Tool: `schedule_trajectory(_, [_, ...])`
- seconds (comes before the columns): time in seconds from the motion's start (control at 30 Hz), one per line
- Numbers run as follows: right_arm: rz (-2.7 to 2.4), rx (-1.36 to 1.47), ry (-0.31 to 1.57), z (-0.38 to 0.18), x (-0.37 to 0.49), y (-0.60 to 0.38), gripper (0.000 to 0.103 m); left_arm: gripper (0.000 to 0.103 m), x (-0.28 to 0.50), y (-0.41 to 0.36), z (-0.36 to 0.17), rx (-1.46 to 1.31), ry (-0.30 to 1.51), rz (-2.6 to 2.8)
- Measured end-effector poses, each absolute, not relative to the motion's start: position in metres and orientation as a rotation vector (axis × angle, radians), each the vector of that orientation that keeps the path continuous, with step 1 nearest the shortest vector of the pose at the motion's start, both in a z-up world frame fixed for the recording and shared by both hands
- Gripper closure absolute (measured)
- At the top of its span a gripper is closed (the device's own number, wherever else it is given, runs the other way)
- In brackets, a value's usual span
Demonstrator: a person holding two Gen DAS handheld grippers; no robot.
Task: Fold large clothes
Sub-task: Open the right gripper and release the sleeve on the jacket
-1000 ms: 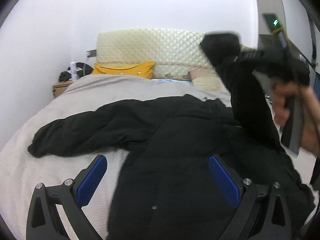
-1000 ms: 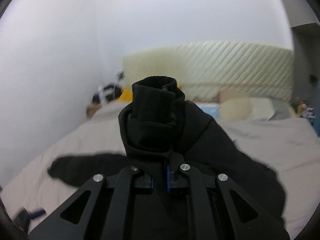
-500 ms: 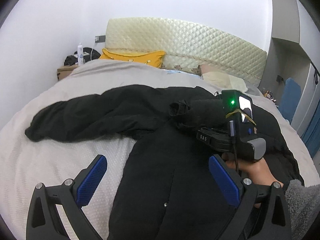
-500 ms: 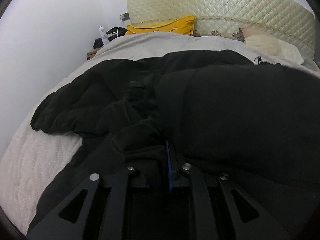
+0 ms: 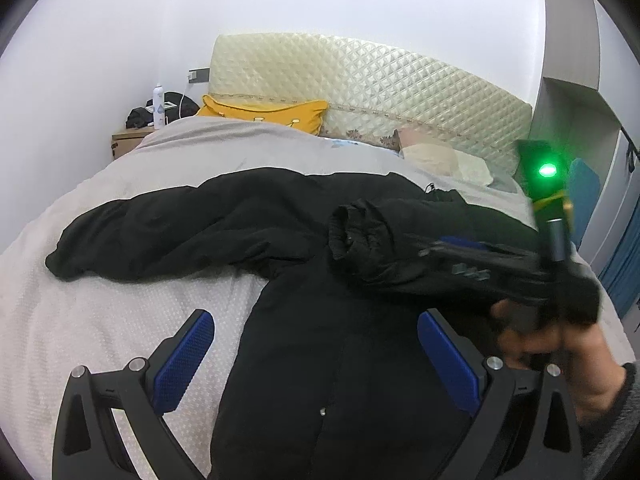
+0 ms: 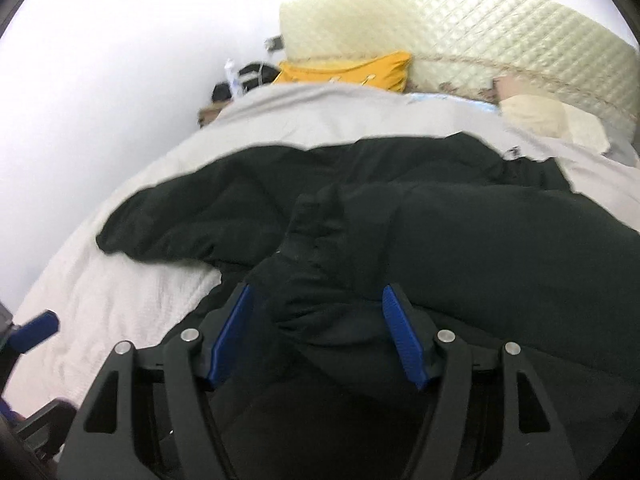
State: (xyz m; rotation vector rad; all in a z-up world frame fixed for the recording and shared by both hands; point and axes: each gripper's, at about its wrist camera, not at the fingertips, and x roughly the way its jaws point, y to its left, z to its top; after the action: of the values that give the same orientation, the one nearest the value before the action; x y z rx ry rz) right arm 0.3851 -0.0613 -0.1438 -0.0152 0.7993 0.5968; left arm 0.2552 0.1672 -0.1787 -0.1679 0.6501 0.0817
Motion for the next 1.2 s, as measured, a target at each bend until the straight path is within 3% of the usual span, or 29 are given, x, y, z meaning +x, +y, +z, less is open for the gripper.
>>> schedule_trajectory(0.6, [0.371,-0.015,0.559,-0.027,0.269,-0.195,0.031,0.000,0.207,0.119,-0.136,-0.083,0.579,0.024])
schedule_trajectory(1.2, [0.265,0.050,0.482,-0.036,0.158,-0.277,0.022,0.000,0.196,0.099,-0.154,-0.129,0.617,-0.022])
